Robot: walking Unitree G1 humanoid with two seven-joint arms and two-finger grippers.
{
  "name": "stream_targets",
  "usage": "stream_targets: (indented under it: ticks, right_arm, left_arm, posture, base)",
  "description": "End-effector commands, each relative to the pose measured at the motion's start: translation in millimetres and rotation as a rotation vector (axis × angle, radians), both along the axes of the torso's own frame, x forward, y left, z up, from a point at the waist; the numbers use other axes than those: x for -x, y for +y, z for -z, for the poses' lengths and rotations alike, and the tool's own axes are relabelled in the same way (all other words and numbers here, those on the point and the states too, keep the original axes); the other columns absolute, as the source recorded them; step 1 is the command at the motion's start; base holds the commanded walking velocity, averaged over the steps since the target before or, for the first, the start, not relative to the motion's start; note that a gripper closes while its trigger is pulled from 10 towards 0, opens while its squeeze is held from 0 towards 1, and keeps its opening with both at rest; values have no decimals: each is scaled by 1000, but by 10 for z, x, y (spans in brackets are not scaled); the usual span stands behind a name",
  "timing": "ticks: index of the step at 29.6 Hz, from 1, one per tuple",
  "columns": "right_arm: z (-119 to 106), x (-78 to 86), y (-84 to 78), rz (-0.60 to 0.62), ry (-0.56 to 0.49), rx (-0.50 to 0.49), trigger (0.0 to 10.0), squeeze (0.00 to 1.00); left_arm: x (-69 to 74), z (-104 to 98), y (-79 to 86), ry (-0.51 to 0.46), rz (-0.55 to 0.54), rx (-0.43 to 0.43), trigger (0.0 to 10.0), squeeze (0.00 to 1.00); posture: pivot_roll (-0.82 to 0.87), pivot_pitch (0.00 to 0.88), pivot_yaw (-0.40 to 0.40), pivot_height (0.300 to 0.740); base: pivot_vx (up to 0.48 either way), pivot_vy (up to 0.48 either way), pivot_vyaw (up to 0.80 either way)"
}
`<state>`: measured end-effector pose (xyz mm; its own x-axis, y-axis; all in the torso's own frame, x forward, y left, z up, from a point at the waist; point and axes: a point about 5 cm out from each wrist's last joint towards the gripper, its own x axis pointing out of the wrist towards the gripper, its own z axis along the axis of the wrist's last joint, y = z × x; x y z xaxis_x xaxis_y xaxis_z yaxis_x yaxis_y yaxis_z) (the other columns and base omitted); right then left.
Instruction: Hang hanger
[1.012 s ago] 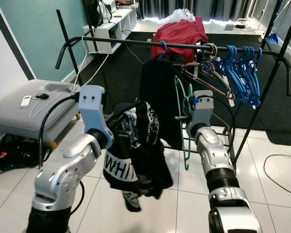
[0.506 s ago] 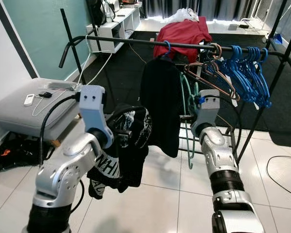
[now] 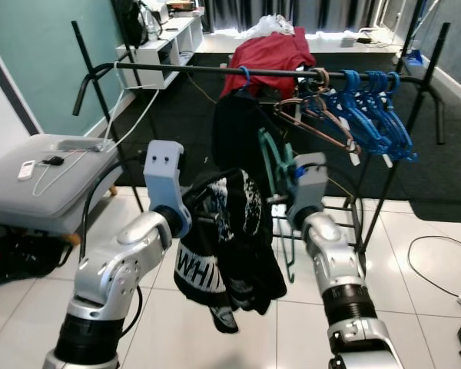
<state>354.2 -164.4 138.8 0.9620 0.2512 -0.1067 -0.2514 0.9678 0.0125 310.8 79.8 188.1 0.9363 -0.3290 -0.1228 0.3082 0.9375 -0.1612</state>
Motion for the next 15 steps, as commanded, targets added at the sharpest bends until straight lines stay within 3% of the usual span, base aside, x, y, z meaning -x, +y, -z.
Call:
stream_targets:
  ticks: [1,2,5,9,11,15]
  right_arm:
    - [42,29,0,0,15,25,10000,0]
    - [42,29,0,0,15,25,10000,0]
    - [145,100,-34,2,50,63,10000,0]
    - [184,142,-14,-2,59,72,10000,0]
    - [184,142,-14,-2,59,72,10000,0]
    - [186,209,-98,-8,54,96,10000,0]
  left_arm:
    - [-68,-78,56,-56,-9,-40,10000,0]
    - [-68,-78,56,-56,-9,-40,10000,0]
    - [-148,14,222,-71,-31,-173,10000,0]
    - [-169,124,345,-78,-56,-260,10000,0]
    - [-169,124,345,-78,-56,-260,10000,0]
    - [-119,244,472,-65,-131,-167,10000,0]
  posture:
    - [-56,0,100,740]
    - [-56,0,100,740]
    - [-110,0,103,740]
    - [-135,0,82,740]
    - [-135,0,82,740]
    - [-141,14,8,740]
  base:
    - [0,0,0]
    - [0,0,0]
    - [0,0,0]
    - [0,0,0]
    - [0,0,0]
    - [0,0,0]
